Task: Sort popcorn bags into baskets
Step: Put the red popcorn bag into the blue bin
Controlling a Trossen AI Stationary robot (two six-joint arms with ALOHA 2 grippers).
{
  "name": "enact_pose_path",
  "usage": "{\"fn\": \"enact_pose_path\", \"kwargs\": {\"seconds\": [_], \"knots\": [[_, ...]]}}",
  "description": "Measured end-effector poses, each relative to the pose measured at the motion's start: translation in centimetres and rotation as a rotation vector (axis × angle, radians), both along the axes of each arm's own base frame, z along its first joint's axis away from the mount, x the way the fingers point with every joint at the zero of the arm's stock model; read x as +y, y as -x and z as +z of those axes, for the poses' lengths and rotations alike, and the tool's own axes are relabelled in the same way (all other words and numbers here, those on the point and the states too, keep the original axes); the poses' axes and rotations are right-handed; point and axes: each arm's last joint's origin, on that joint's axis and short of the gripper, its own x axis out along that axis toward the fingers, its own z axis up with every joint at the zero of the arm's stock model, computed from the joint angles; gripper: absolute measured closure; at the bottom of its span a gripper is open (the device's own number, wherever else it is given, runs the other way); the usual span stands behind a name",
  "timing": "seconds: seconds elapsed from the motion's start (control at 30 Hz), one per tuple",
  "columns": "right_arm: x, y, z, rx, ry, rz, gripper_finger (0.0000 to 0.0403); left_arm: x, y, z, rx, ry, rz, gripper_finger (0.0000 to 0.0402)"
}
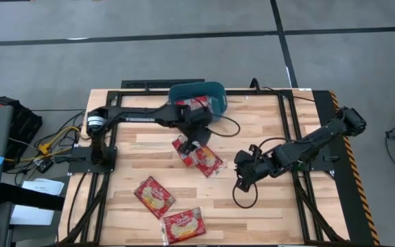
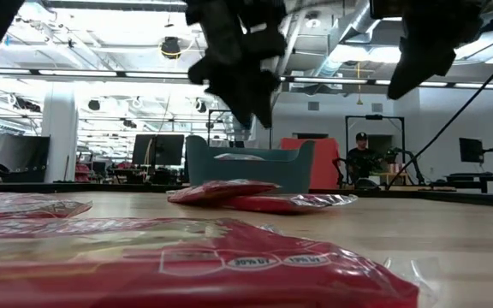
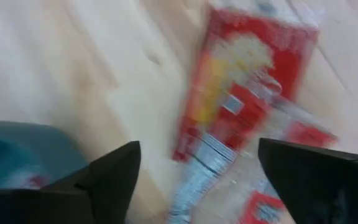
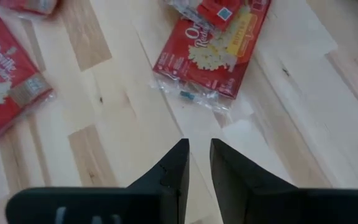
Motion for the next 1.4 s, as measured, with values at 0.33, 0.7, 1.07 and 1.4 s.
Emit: {"fn": "enact_pose_path", "kwargs": {"seconds": [0.33,0.7,1.07,1.4], "knots": [[0.8,0.6,-0.2,0.022,-0.015,-0.007,0.03,0.8,-2.0,-8.2,0.201,0.048,-0.072,0.0079],[0.6,1.2,-0.4,0.075,-0.002,-0.037,0.03,0.7,-1.8,-9.3,0.271,0.038,-0.067,0.0221],[0.5,1.4,-0.5,0.099,0.011,-0.04,0.0301,1.0,-1.5,-9.2,0.3,0.016,0.012,0.0394],[0.4,1.5,-0.5,0.107,0.022,-0.039,0.0301,0.8,-0.9,-6.0,0.361,0.092,0.117,0.0401]]}}
